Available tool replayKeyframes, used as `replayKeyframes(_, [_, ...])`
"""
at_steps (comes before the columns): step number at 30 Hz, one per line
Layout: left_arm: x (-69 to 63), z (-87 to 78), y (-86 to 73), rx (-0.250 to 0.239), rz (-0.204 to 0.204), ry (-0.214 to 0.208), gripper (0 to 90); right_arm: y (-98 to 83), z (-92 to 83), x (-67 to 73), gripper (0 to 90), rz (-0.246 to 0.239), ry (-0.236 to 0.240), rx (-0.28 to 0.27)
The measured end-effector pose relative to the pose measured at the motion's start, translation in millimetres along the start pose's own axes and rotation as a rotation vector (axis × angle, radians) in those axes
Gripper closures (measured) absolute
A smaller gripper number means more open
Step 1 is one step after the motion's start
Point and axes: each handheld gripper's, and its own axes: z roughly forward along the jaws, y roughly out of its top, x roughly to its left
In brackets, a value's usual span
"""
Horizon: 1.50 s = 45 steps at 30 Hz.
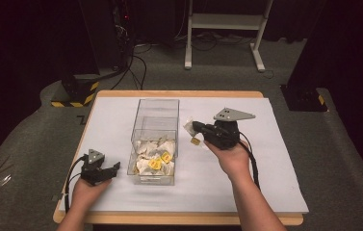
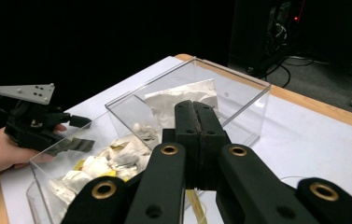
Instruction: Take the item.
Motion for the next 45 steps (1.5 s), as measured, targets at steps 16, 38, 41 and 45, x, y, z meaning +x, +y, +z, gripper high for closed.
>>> replayKeyframes(16, [-0.1,0.0,-0.1,-0.001,-0.001,0.001,29.2,1.4,-2.7,-24.4,90.0,0.039,-0.06,-0.005])
replayKeyframes(38, [0.0,-0.1,-0.1,0.0,-0.002,-0.002,29.3,-3.2,8.5,-57.7,90.0,0.071,-0.161,0.015])
replayKeyframes(41, [-0.3,-0.1,-0.2,-0.001,-0.004,0.0,29.3,-6.3,10.8,-62.5,90.0,0.079,-0.176,0.019])
replayKeyframes(45, [0.0,-0.1,-0.1,0.0,-0.002,-0.002,29.3,-10.1,12.5,-67.9,90.0,0.085,-0.189,0.018])
